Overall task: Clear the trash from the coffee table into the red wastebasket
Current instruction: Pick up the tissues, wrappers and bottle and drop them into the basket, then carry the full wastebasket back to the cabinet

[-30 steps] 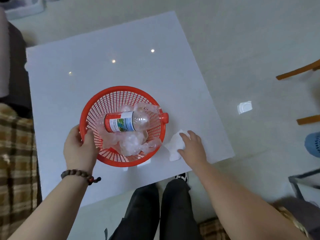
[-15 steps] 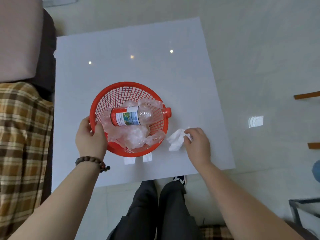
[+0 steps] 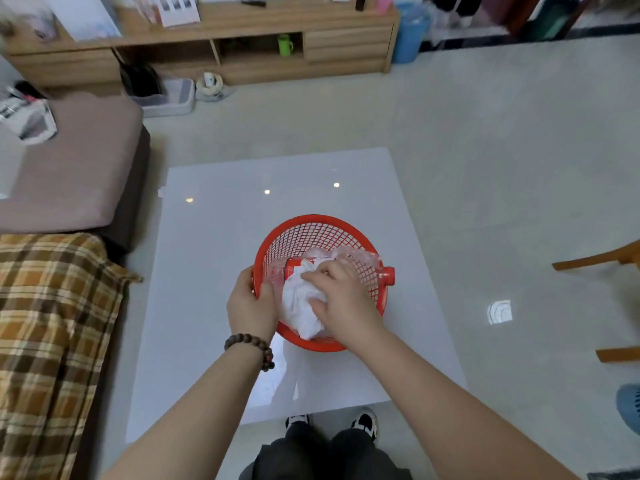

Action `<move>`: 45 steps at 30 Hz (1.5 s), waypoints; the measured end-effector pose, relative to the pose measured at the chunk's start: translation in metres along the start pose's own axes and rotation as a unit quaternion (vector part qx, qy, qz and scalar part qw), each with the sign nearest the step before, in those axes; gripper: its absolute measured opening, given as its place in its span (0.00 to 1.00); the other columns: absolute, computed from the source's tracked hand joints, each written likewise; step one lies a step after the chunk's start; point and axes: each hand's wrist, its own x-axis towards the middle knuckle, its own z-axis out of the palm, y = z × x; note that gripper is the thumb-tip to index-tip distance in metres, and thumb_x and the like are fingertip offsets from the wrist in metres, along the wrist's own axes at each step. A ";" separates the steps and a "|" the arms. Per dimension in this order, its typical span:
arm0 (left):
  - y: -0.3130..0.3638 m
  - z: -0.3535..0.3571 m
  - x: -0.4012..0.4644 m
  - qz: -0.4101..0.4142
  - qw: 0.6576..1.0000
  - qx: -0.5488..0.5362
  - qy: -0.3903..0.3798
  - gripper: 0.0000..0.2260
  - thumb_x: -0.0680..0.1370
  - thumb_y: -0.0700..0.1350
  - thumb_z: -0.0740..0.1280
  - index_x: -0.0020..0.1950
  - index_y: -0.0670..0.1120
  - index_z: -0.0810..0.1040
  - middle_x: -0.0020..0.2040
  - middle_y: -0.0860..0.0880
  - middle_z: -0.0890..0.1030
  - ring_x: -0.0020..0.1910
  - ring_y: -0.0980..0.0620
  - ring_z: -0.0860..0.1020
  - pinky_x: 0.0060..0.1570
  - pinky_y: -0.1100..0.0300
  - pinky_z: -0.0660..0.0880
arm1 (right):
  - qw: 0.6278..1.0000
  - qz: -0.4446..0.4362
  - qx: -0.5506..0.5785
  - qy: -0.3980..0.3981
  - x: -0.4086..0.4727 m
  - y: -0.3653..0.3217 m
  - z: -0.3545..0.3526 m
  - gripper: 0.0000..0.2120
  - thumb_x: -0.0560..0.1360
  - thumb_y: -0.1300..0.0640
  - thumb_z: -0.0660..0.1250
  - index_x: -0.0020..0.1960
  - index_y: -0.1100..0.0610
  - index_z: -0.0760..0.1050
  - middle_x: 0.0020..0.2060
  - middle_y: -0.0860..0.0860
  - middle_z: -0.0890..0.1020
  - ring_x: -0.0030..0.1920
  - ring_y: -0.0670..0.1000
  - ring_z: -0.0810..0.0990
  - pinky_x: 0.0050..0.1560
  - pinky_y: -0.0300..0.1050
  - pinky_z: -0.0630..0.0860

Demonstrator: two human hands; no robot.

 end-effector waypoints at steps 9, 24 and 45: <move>0.021 0.003 0.007 0.028 0.999 -0.026 -0.034 0.08 0.76 0.44 0.60 0.49 0.55 0.75 0.42 0.62 0.78 0.41 0.62 0.76 0.35 0.65 0.69 | 0.980 0.062 0.077 0.175 -0.021 0.026 -0.046 0.23 0.73 0.55 0.69 0.67 0.49 0.71 0.69 0.52 0.67 0.71 0.52 0.64 0.68 0.46 0.65; 0.077 0.133 -0.054 0.063 0.982 -0.011 -0.178 0.07 0.77 0.48 0.60 0.45 0.60 0.74 0.43 0.60 0.79 0.44 0.55 0.78 0.42 0.55 0.77 | 0.827 0.327 0.376 0.259 -0.099 0.174 -0.128 0.13 0.76 0.39 0.61 0.54 0.44 0.76 0.52 0.44 0.82 0.51 0.40 0.80 0.49 0.38 0.76; 0.220 0.395 -0.195 -0.009 0.994 -0.054 -0.091 0.08 0.75 0.42 0.61 0.43 0.54 0.78 0.40 0.53 0.82 0.40 0.52 0.80 0.37 0.57 0.78 | 0.886 0.279 0.337 0.151 -0.108 0.439 -0.365 0.19 0.74 0.37 0.61 0.56 0.50 0.76 0.49 0.45 0.83 0.49 0.44 0.81 0.45 0.40 0.76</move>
